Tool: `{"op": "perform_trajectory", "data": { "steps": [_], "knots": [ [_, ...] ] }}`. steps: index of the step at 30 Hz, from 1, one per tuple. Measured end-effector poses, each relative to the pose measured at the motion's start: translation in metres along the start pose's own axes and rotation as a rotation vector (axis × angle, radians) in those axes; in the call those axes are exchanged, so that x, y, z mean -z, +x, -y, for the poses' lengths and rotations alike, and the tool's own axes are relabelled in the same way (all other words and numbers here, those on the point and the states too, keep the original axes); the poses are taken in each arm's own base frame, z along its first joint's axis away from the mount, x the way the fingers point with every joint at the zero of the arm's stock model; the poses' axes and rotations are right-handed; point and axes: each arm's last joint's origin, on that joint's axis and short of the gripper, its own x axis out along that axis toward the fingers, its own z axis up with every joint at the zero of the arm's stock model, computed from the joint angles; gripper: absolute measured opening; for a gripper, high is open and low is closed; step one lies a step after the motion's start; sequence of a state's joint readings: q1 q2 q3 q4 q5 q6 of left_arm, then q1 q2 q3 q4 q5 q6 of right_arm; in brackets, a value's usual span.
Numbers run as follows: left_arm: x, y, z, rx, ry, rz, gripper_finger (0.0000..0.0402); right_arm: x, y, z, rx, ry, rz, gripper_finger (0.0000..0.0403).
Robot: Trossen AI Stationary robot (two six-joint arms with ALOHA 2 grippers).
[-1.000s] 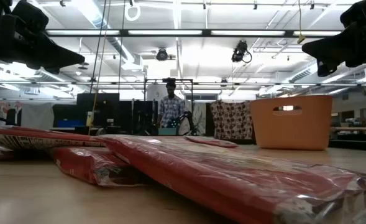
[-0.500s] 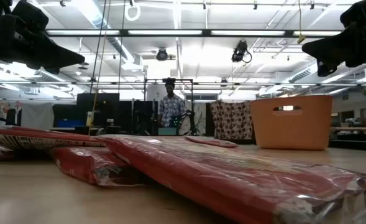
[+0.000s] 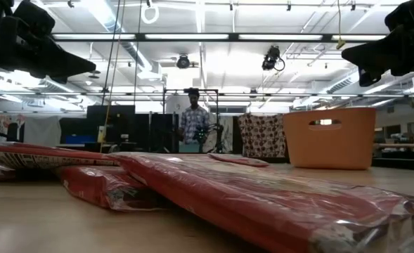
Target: Sort popcorn bags into baskets
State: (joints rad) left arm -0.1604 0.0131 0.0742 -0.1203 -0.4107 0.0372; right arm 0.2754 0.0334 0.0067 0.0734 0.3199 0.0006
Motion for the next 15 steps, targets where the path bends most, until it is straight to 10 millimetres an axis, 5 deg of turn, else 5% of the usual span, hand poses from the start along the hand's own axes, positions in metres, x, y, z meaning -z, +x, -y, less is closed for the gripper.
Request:
{"op": "perform_trajectory", "data": {
  "steps": [6,11,15],
  "knots": [
    [-0.0013,0.0,0.0,0.001,-0.025,0.013,0.002,0.0,0.0,0.0,0.0,0.0,0.0,0.0023],
    [-0.0061,-0.0002,0.0002,0.028,-0.411,0.057,0.002,0.0,0.0,0.0,0.0,0.0,0.0,0.0023],
    [-0.0064,-0.0002,-0.001,-0.012,-0.465,0.066,0.002,0.0,0.0,0.0,0.0,0.0,0.0,0.0023]
  ]
}}
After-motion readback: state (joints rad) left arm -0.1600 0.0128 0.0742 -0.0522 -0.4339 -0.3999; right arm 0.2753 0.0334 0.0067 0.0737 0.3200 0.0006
